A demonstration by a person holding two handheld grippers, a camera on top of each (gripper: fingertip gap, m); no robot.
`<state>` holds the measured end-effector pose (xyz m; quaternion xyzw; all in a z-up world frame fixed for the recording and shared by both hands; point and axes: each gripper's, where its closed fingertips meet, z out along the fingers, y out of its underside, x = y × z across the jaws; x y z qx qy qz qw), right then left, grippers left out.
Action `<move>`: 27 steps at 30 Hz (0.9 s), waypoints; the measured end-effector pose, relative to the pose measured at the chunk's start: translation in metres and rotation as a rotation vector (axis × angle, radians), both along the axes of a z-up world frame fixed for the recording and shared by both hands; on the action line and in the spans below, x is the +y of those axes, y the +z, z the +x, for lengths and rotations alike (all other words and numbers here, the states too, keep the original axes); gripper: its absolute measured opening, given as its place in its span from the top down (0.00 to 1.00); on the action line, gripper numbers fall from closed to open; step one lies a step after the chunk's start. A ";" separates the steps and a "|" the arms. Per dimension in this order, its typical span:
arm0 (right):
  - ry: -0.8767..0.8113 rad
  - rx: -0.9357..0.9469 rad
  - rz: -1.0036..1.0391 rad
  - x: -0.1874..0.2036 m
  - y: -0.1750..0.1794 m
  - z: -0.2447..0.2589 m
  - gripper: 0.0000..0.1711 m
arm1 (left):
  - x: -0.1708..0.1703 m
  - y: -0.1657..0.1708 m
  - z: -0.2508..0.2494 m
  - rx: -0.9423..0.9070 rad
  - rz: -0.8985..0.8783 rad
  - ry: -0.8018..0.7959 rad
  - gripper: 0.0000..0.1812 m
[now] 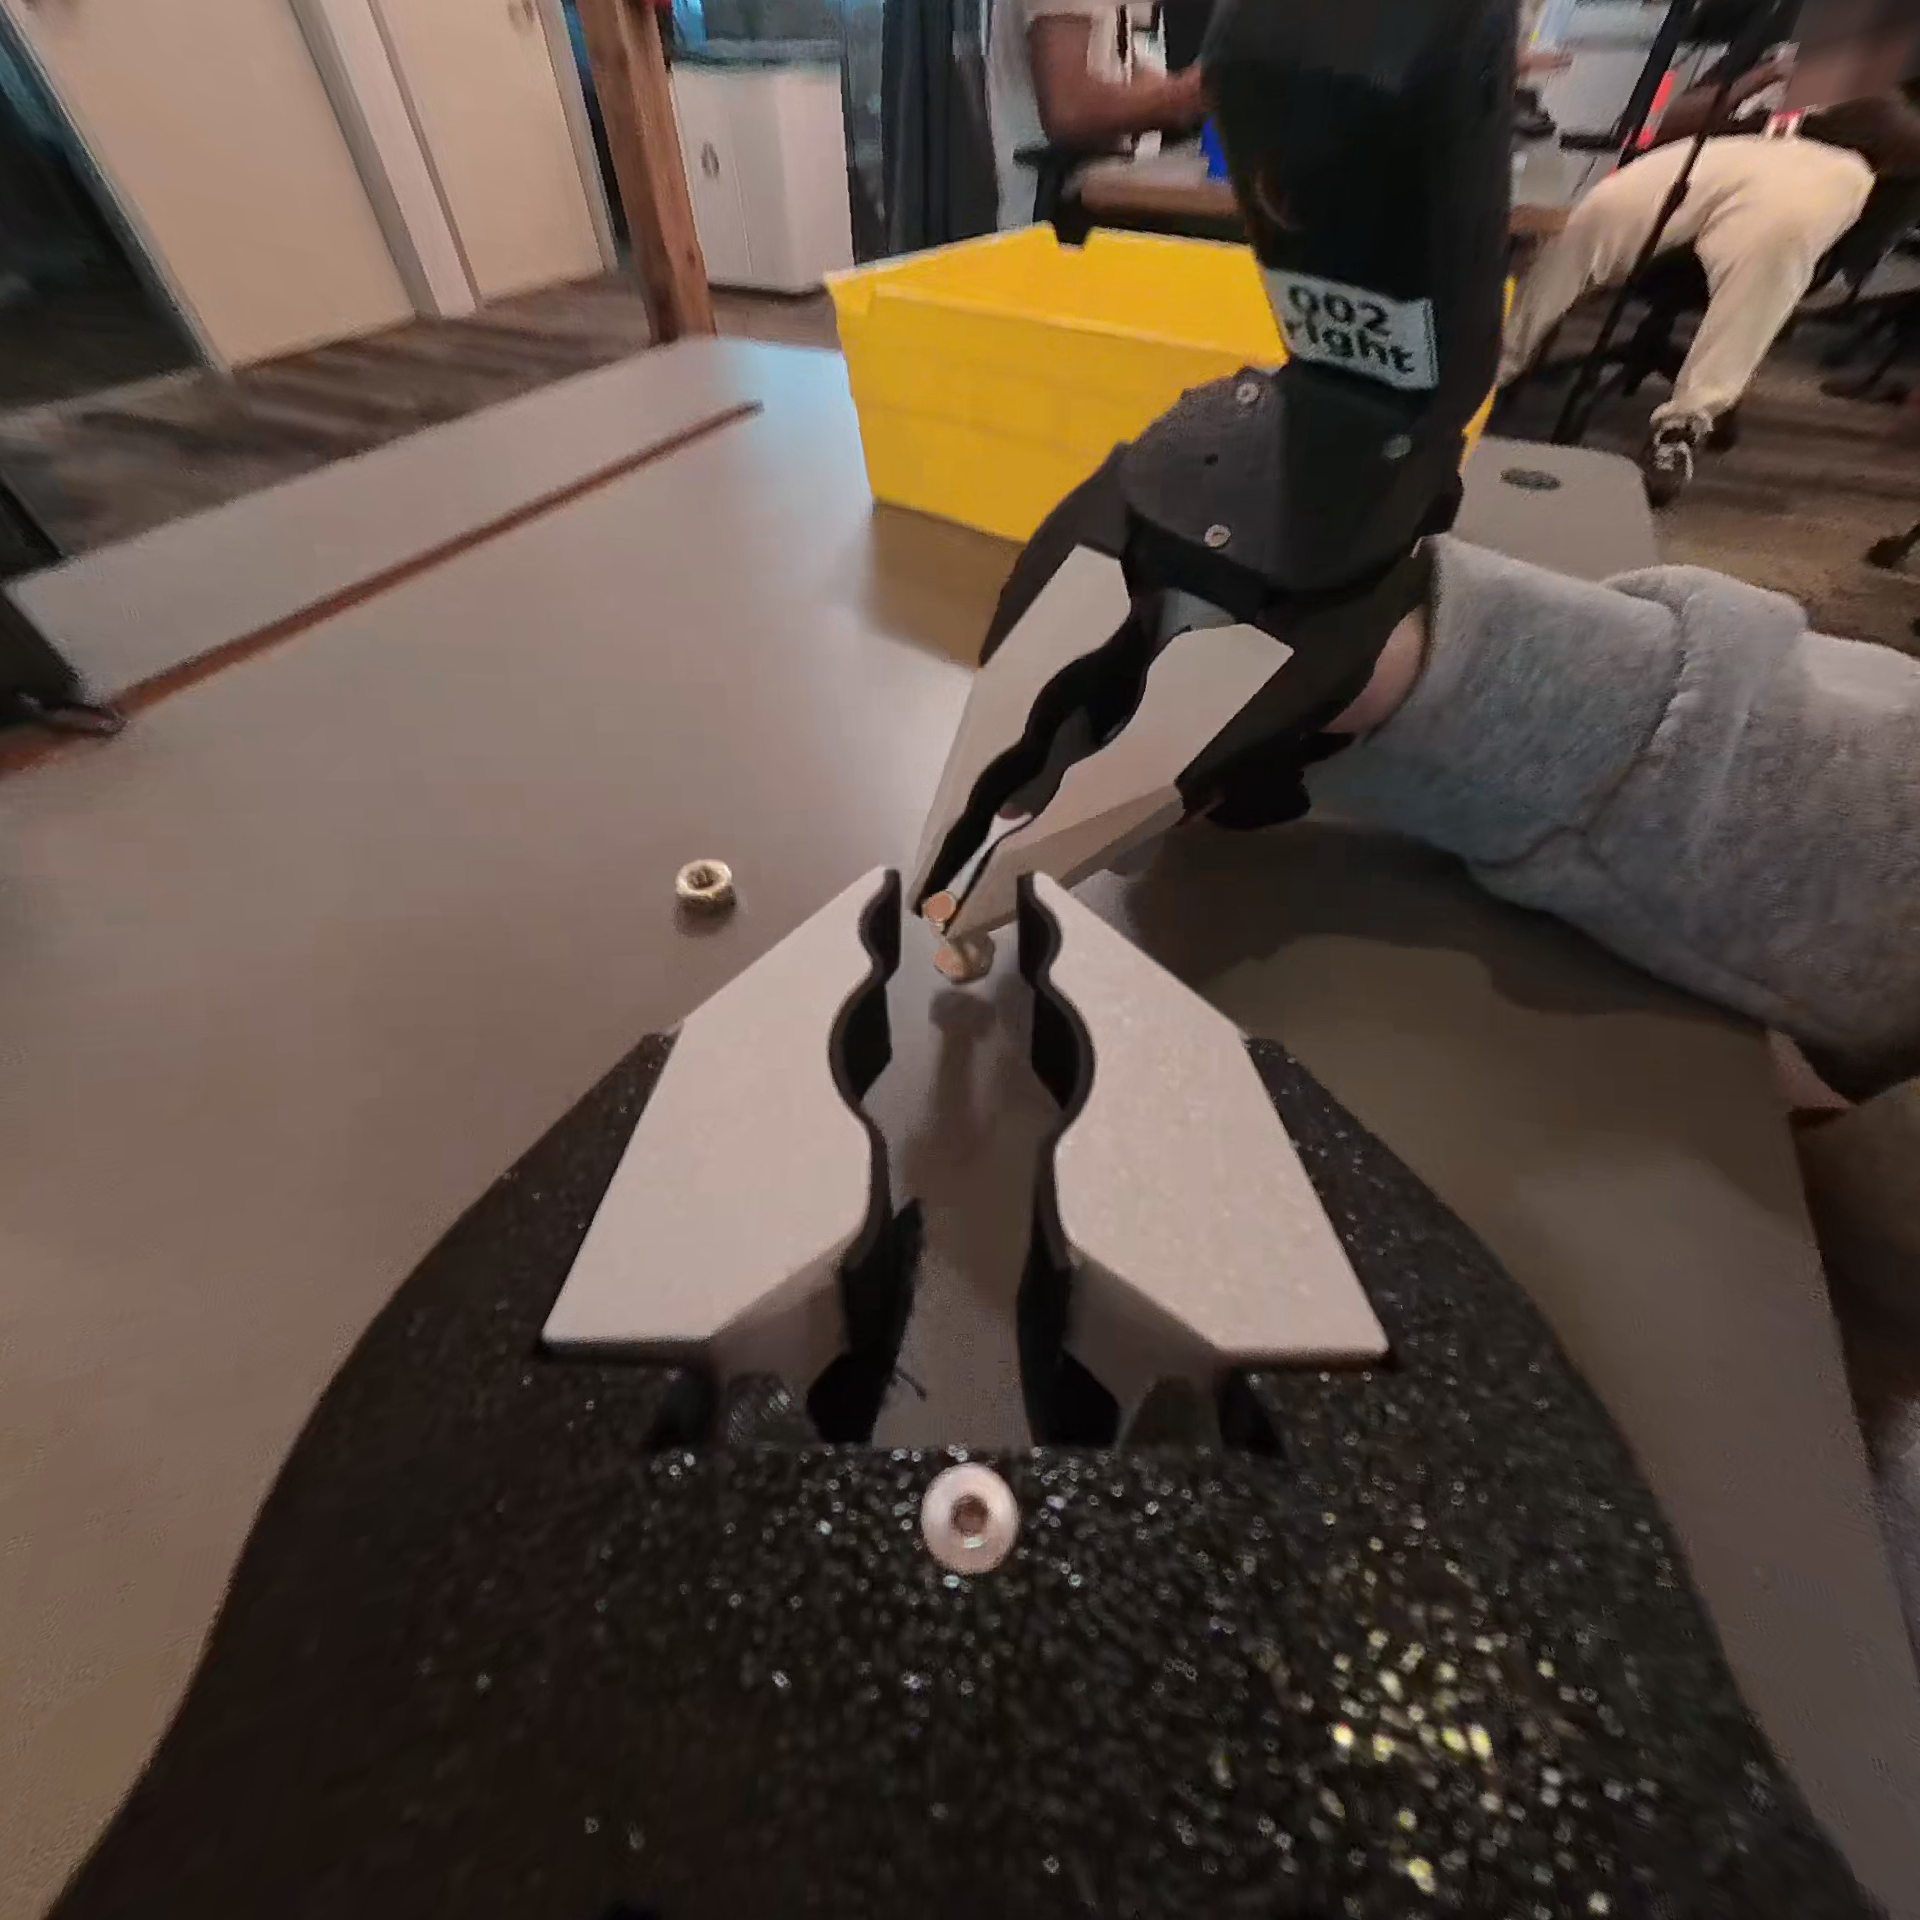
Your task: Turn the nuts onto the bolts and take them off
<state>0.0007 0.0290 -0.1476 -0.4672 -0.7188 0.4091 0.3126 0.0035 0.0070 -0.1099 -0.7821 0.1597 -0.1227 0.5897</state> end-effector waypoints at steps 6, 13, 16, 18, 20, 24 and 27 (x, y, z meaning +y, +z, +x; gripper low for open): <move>-0.009 -0.024 -0.028 0.002 -0.006 0.001 0.95 | 0.015 -0.021 0.007 -0.085 -0.187 -0.052 0.88; -0.018 -0.048 -0.143 0.015 -0.006 0.017 0.93 | 0.035 -0.021 -0.009 -0.054 -0.227 0.013 0.89; -0.024 0.001 -0.160 0.019 0.004 0.020 0.86 | 0.050 -0.032 -0.025 -0.048 -0.307 0.067 0.82; -0.021 0.002 -0.165 0.022 0.005 0.025 0.82 | 0.058 -0.039 -0.030 -0.049 -0.347 0.062 0.79; -0.023 -0.043 -0.137 0.025 -0.006 0.030 0.81 | 0.060 -0.038 -0.022 -0.063 -0.355 -0.022 0.80; -0.003 -0.107 -0.110 0.022 -0.017 0.032 0.81 | 0.045 -0.035 0.013 -0.050 -0.364 -0.261 0.81; 0.005 -0.101 -0.105 0.021 -0.017 0.032 0.81 | 0.038 -0.047 0.029 0.064 -0.383 -0.349 0.83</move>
